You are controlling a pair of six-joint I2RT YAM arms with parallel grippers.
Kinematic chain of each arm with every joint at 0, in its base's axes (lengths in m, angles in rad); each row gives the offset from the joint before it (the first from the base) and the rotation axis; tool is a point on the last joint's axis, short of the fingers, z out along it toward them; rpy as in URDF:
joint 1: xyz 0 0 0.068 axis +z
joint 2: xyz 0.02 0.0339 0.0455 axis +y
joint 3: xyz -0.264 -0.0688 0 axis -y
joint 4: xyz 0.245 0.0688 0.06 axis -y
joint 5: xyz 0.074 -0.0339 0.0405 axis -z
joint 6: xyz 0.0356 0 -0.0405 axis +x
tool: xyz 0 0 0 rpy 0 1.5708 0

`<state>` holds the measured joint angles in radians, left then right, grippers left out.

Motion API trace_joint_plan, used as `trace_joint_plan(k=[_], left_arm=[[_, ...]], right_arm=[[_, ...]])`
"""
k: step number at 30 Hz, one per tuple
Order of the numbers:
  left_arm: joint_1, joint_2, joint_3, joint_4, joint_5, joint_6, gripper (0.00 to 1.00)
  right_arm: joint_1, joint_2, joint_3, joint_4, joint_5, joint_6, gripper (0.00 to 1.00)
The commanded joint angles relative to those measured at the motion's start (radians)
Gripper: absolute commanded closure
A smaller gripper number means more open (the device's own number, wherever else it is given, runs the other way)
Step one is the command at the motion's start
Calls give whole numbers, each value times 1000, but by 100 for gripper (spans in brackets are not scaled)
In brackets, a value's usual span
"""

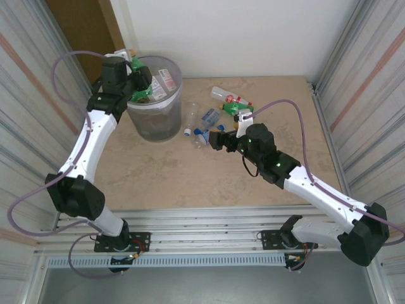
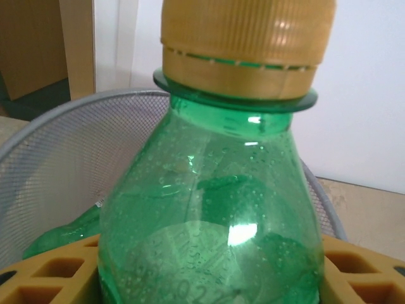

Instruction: Put the plastic bottles in the bin

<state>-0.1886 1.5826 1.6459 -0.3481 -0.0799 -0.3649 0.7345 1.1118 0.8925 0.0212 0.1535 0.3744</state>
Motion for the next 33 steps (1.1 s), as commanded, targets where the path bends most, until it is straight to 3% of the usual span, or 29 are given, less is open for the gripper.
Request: trace_joint_plan(k=[1, 8, 13, 21, 27, 33], left_arm=[[11, 25, -12, 29, 3, -48, 85], [11, 10, -83, 32, 12, -98, 76], [12, -20, -129, 49, 32, -121, 49], [12, -91, -157, 43, -12, -106, 25], [11, -111, -129, 41, -40, -74, 28], [6, -97, -94, 42, -34, -34, 52]], right_arm=[[-2, -3, -7, 4, -8, 26, 2], [-2, -4, -12, -4, 4, 24, 2], [-1, 8, -9, -3, 2, 26, 2], [-1, 19, -8, 1, -4, 28, 2], [-1, 36, -3, 8, -17, 33, 2], [-1, 48, 2, 13, -24, 40, 2]])
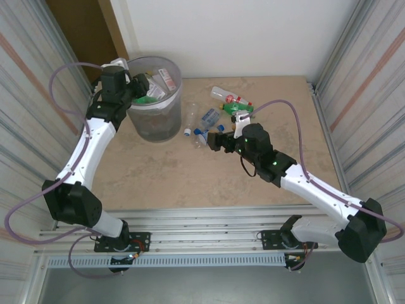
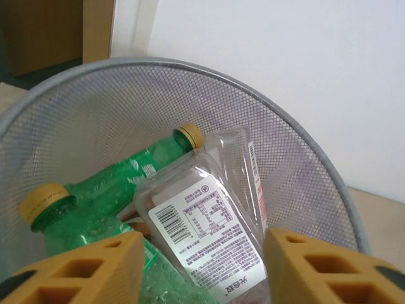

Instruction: Put the plastic bottles in the bin

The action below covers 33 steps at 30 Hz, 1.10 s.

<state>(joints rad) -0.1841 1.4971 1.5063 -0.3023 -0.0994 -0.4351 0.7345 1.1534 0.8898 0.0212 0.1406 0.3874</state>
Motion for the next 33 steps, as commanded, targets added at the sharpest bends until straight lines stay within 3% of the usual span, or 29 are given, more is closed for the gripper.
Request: trace_joint_plan(k=[1, 10, 18, 25, 33], left_arm=[[1, -7, 51, -7, -12, 43, 54], [8, 38, 30, -15, 25, 43, 57], [8, 42, 17, -3, 115, 48, 51], [8, -15, -18, 38, 203, 40, 41], [7, -124, -105, 88, 271, 33, 20]], right_arm=[[-2, 10, 6, 13, -12, 26, 2], [-4, 10, 29, -29, 32, 27, 2], [-100, 87, 154, -260, 69, 154, 2], [-164, 290, 305, -468, 49, 286, 2], [-184, 544, 460, -519, -66, 391, 2]])
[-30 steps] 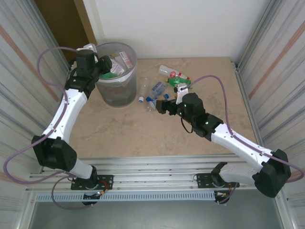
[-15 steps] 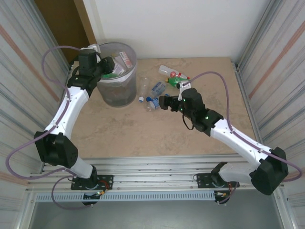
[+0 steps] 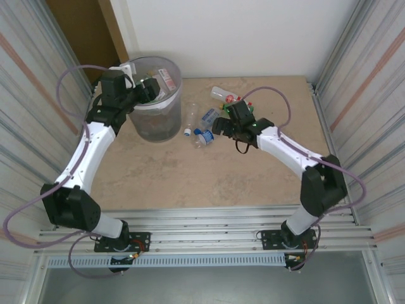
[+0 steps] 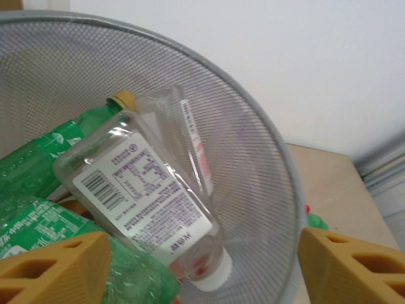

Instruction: Put the plastic bottles in the bin

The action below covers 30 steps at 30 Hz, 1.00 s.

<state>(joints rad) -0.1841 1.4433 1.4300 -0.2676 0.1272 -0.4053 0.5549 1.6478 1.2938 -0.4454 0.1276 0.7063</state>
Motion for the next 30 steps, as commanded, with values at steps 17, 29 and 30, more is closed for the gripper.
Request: trace_joint_plan(k=[17, 29, 30], left_arm=[[5, -311, -302, 142, 25, -47, 1], [6, -356, -386, 176, 23, -71, 1], [6, -354, -389, 178, 24, -72, 1]], right_arm=[[8, 370, 256, -24, -158, 169, 2], [19, 470, 312, -6, -197, 175, 0], [19, 477, 312, -6, -200, 174, 1]])
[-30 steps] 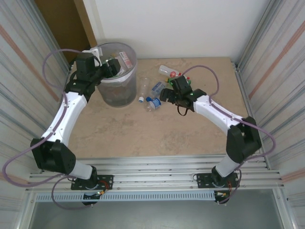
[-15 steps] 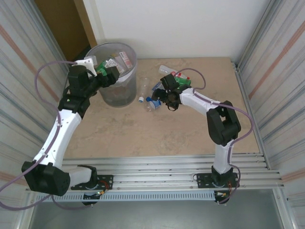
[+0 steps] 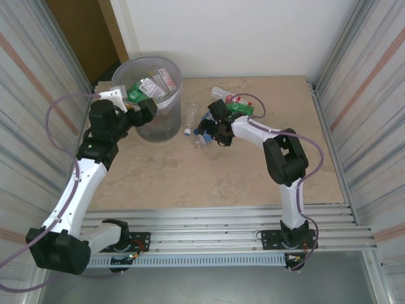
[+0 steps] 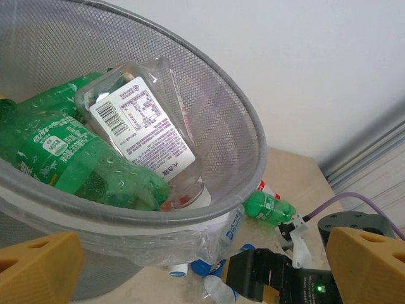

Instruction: Put the plastic bottles in the bin

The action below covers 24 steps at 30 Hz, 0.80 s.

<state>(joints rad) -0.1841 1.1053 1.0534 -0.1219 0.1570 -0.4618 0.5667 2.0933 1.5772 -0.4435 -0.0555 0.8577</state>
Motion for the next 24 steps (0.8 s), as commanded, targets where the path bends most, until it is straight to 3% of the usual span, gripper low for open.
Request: trace_joint_plan(k=[1, 15, 24], left_arm=[[6, -15, -15, 32, -5, -15, 1], [6, -8, -35, 42, -2, -24, 1], [6, -4, -40, 46, 1, -28, 1]], right_arm=[[7, 36, 29, -8, -20, 23, 1], [9, 9, -69, -15, 0, -7, 23], [45, -42, -138, -77, 93, -93, 29]])
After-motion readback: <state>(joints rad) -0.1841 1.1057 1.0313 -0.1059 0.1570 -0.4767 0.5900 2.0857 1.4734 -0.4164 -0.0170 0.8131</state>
